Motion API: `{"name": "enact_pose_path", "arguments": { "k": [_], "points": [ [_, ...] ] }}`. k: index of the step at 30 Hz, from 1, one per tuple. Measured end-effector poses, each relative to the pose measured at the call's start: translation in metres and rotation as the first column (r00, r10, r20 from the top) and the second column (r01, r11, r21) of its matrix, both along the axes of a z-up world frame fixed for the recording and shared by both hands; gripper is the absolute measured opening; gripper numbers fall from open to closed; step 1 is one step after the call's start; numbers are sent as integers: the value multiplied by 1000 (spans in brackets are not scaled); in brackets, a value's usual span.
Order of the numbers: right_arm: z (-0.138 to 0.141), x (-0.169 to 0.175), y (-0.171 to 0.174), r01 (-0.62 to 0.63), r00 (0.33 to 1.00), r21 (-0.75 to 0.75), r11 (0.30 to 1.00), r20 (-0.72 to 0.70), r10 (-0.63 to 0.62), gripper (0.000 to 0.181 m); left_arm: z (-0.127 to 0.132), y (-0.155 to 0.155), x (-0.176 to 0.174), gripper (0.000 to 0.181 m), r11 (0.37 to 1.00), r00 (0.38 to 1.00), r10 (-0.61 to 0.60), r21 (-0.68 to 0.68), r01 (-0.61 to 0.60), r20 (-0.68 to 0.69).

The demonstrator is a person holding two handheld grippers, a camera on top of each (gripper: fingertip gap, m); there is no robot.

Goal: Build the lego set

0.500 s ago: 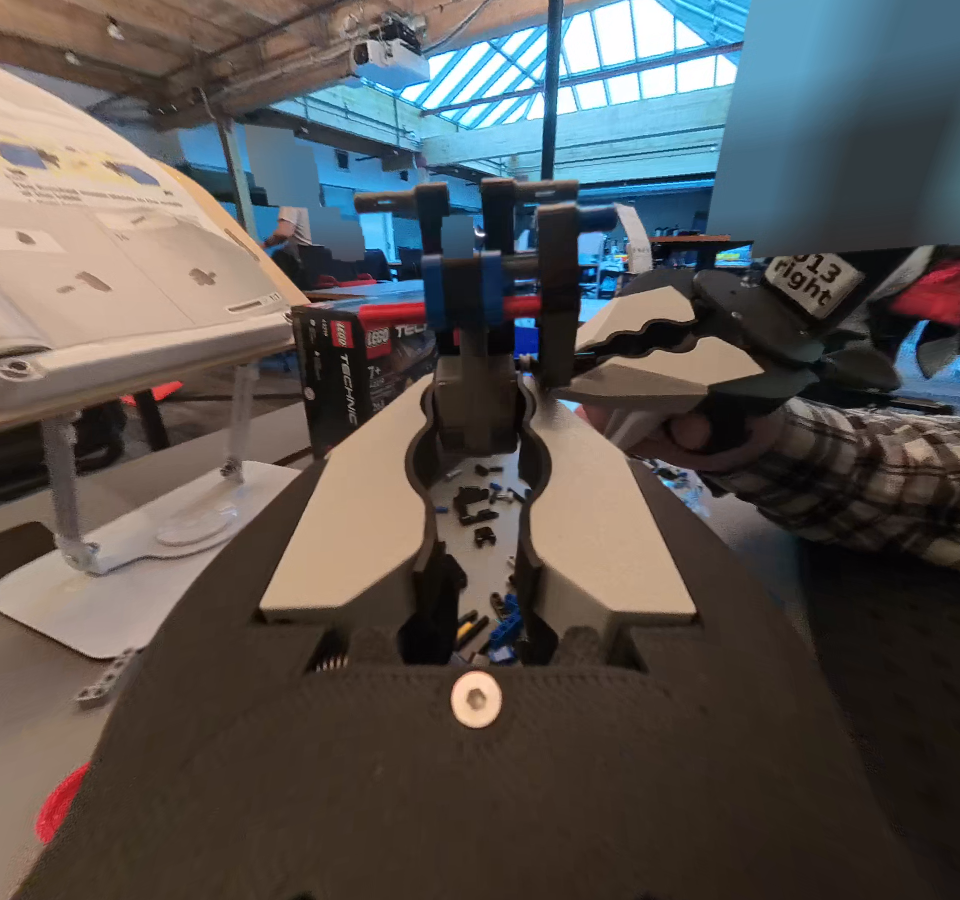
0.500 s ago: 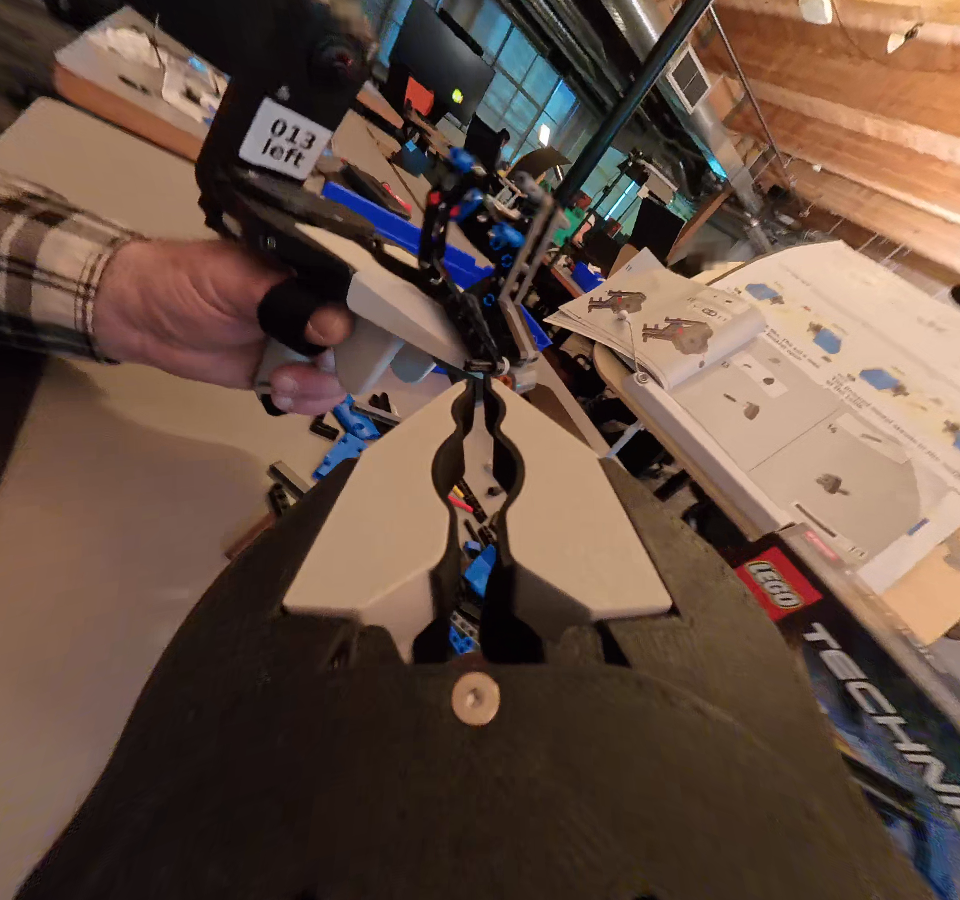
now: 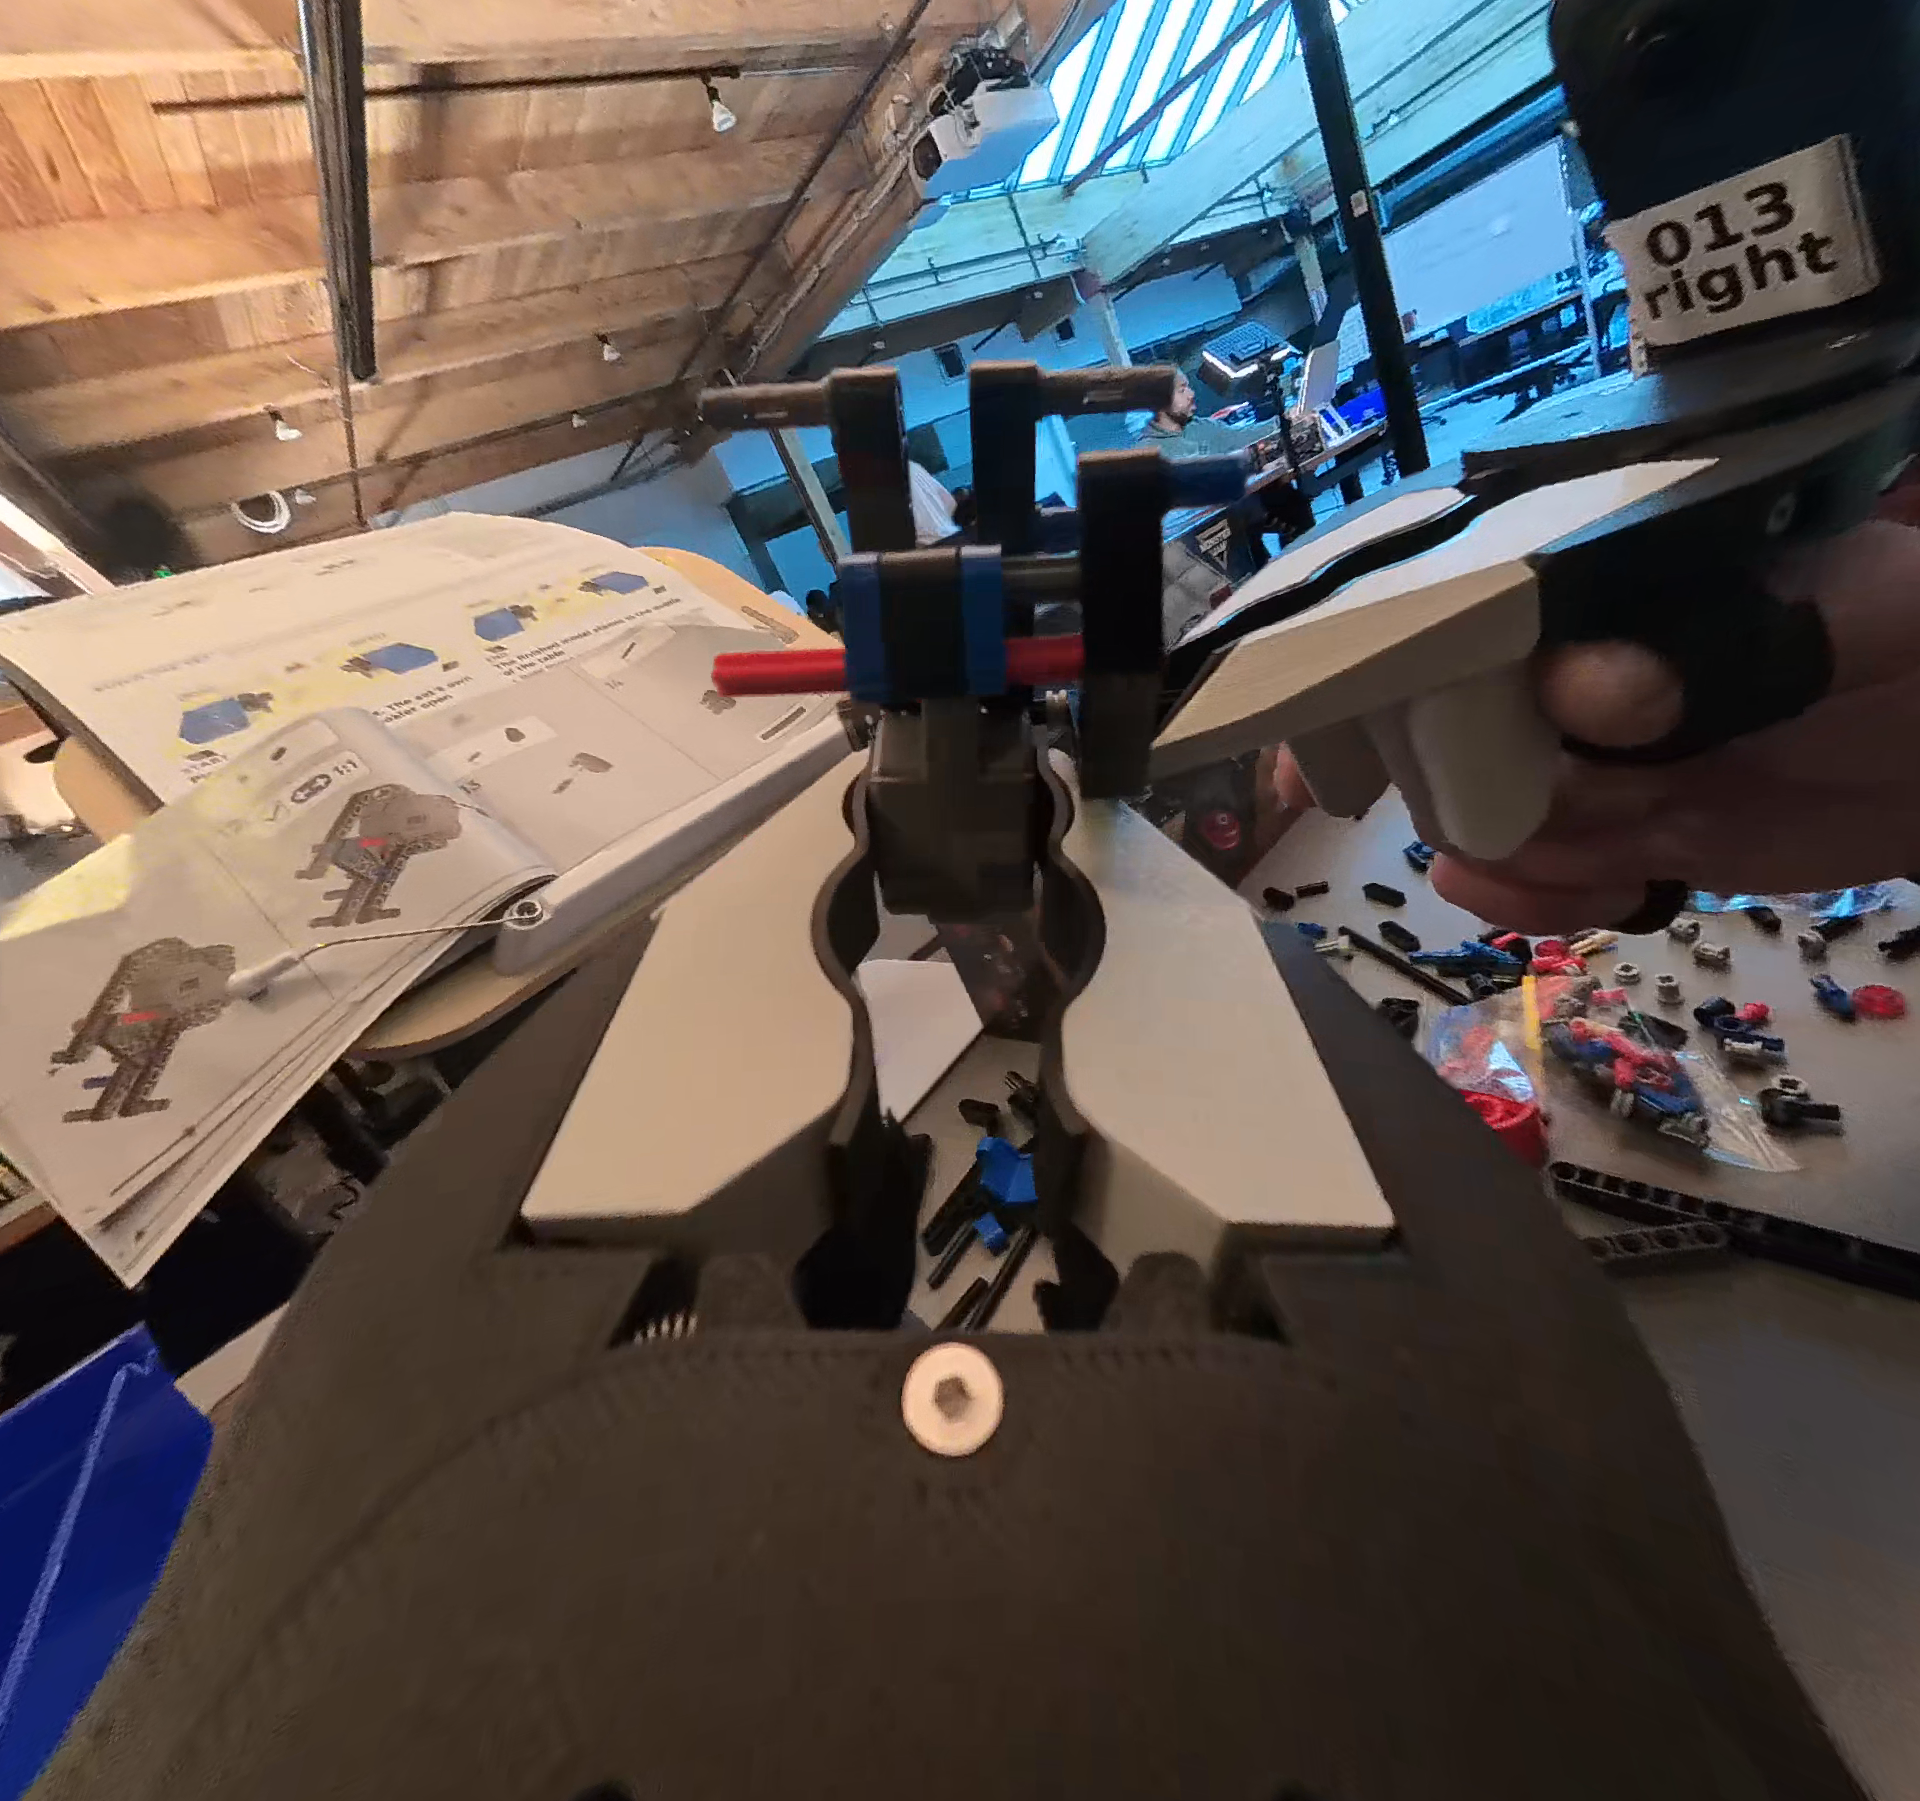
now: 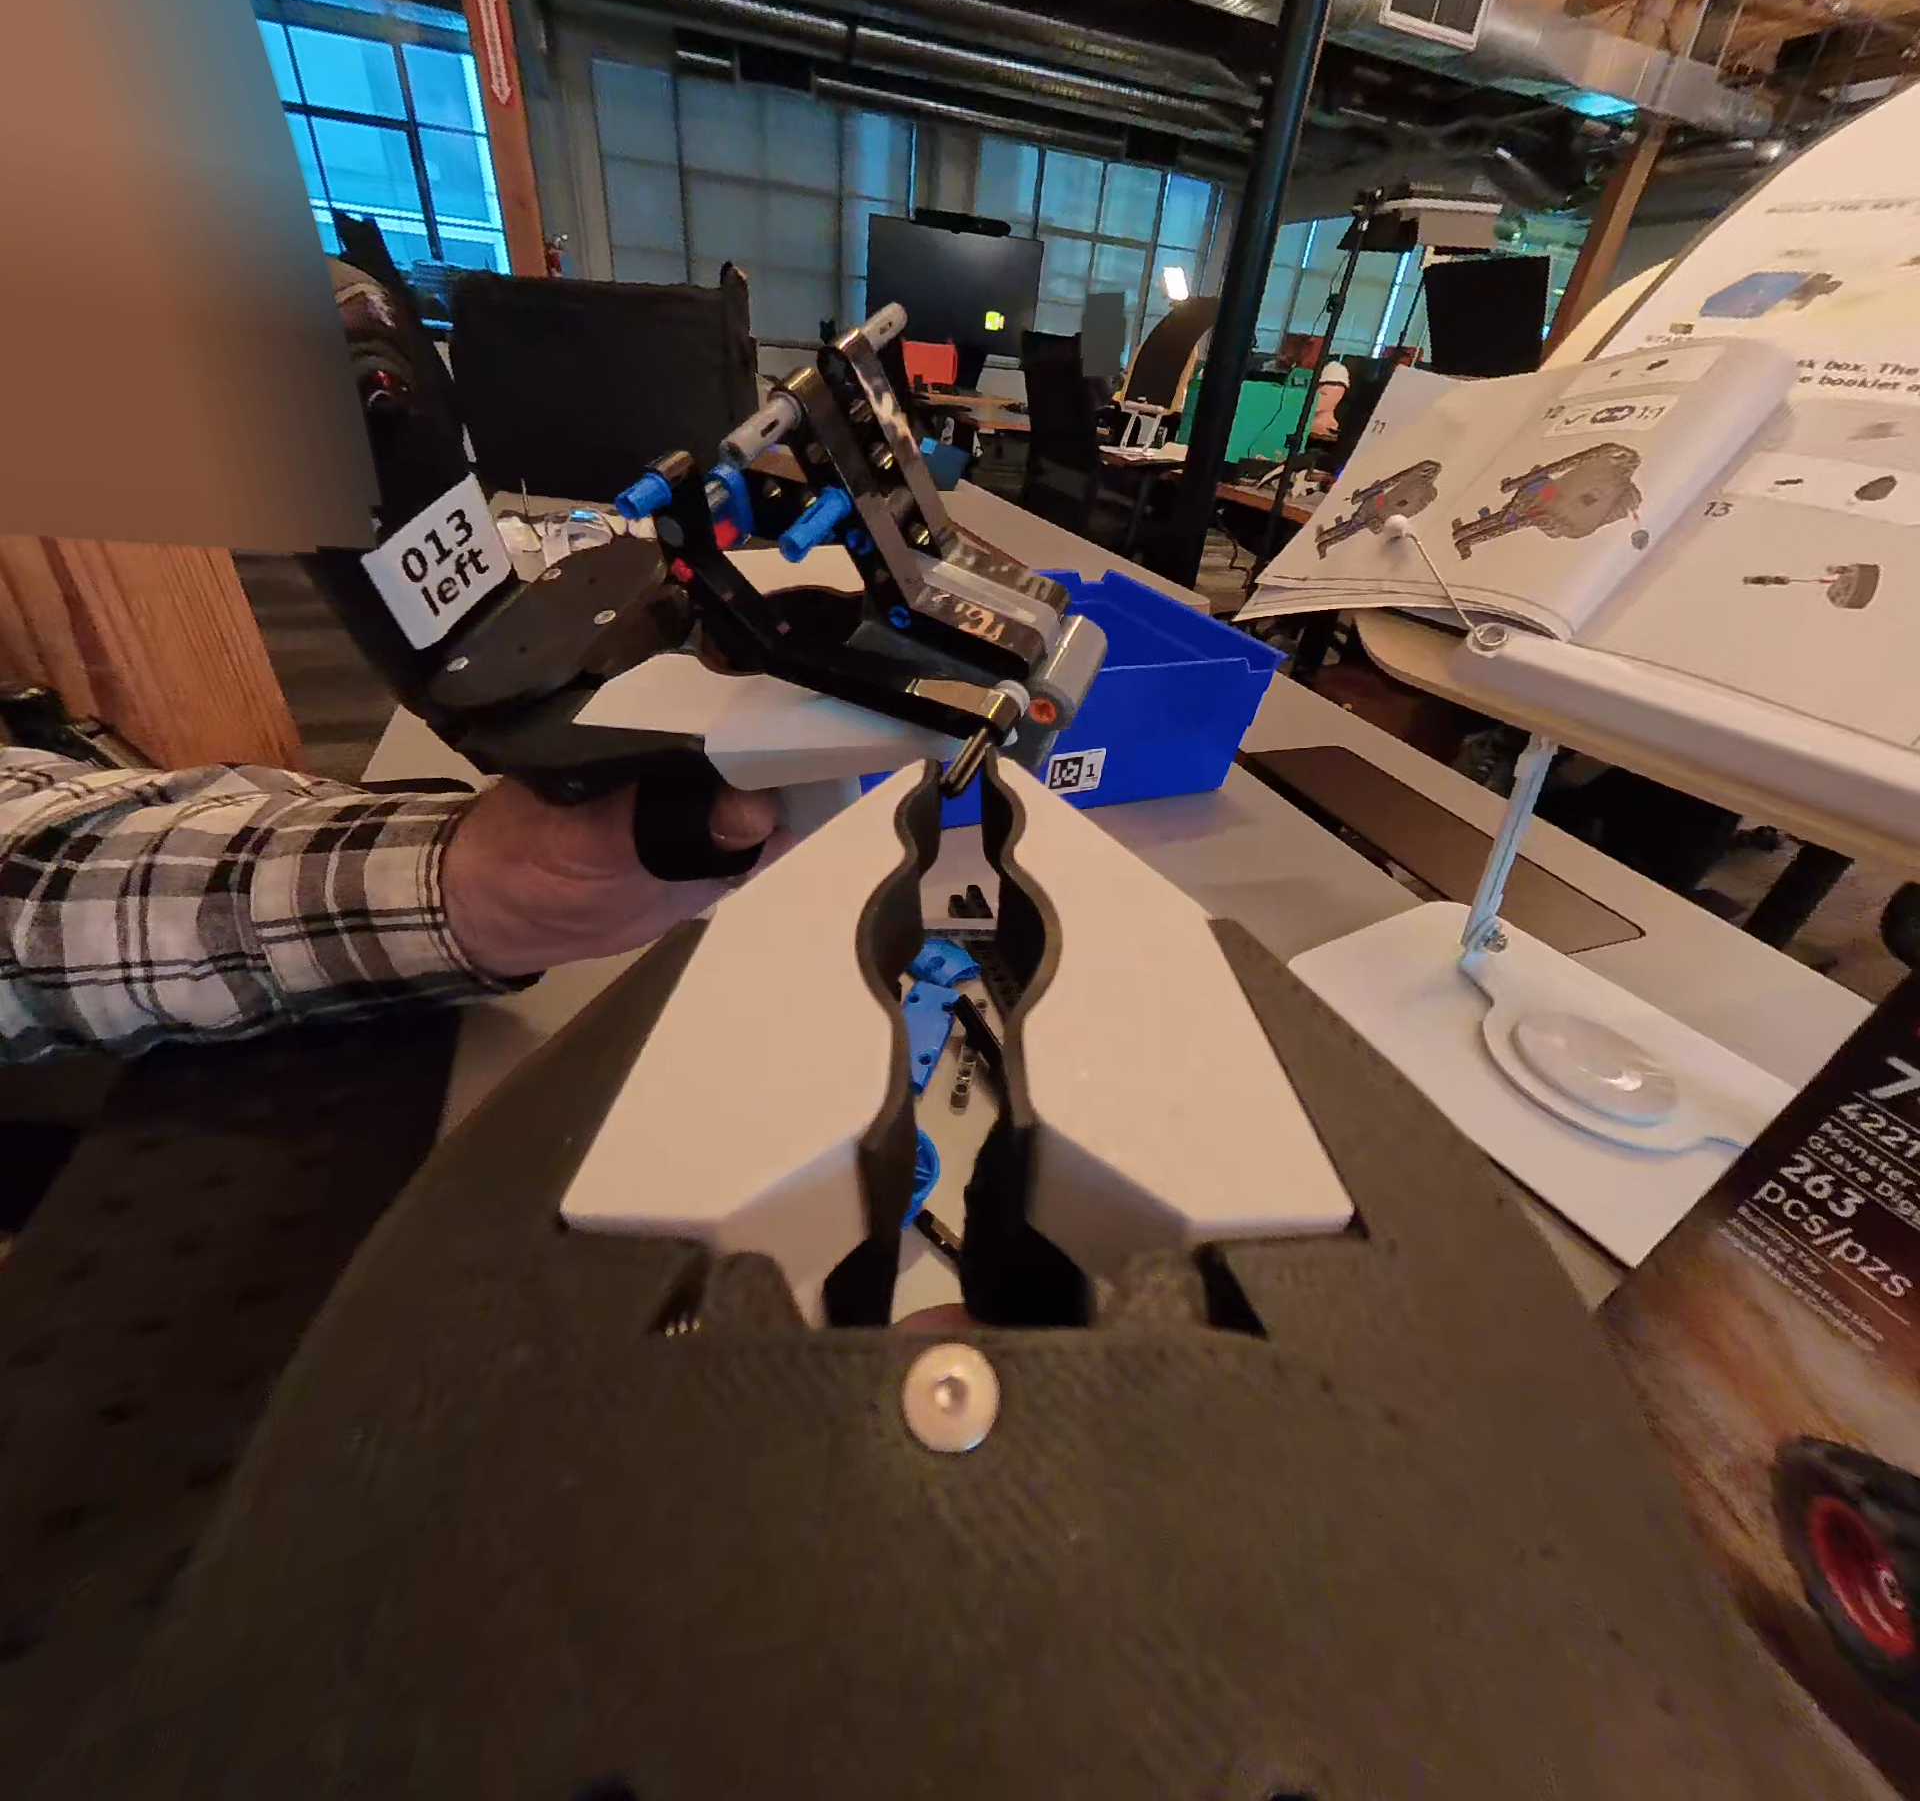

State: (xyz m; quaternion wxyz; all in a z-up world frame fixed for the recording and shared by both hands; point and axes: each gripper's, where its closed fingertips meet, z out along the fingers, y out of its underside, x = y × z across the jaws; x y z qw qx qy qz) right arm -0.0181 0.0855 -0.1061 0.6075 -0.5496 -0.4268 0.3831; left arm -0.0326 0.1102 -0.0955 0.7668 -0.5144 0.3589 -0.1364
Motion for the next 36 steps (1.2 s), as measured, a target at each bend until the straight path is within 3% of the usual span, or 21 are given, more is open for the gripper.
{"name": "enact_pose_path", "arguments": {
  "k": [18,36],
  "points": [
    [0,-3,-9,17,993,250,968,108,-45,3,-3,-4,7,24,1000,998,-7,3,7,-65],
    [4,-2,-12,16,993,302,953,107,-51,3,-4,-6,8,24,1000,997,-10,-3,10,-81]
  ]
}}
